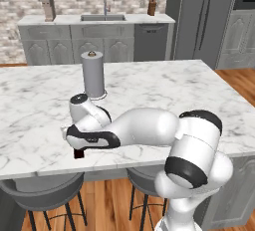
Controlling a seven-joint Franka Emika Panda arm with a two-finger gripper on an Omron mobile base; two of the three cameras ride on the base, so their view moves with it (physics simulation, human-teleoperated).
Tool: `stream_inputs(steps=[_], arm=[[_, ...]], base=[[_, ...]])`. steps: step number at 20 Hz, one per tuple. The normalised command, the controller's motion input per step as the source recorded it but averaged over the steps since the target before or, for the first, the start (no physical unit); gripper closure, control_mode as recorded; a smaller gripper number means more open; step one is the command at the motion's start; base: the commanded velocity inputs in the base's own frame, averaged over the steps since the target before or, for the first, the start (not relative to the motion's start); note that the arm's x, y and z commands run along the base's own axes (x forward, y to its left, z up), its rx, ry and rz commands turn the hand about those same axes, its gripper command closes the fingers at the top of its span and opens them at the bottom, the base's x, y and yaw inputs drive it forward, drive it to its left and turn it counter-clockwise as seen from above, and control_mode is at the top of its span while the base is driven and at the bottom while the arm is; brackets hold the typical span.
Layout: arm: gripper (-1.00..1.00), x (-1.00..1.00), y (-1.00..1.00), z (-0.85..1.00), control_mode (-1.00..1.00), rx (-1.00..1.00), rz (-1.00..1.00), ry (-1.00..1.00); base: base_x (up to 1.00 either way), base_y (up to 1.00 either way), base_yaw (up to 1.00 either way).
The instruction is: Take the cinnamon bottle from the cabinet and place it on the dining table, next to the plate with the cupcake. Then take the chocolate from the dining counter and place it on the cupcake plate.
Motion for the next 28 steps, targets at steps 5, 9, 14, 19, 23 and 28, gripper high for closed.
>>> stream_inputs(steps=[5, 9, 14, 19, 23, 28], arm=[[-1.00, 0.02, 0.24, -0.25, -1.00, -0.10, 0.00, 0.00], [-1.00, 0.06, 0.19, -0.17, -1.00, -0.01, 0.00, 0.00], [-1.00, 0.06, 0.16, -0.08, -1.00, -0.03, 0.00, 0.00], [-1.00, 0.00, 0.01, -0.15, -1.00, -0.04, 0.00, 0.00], [-1.00, 0.01, 0.00, -0.09, -1.00, -0.04, 0.01, 0.00], [-1.00, 0.08, 0.00, -0.06, -1.00, -0.02, 0.00, 0.00]], base=[[0.00, 0.00, 0.00], [0.00, 0.00, 0.00], [0.00, 0.00, 0.00], [0.00, 0.00, 0.00], [0.00, 0.00, 0.00], [0.00, 0.00, 0.00]])
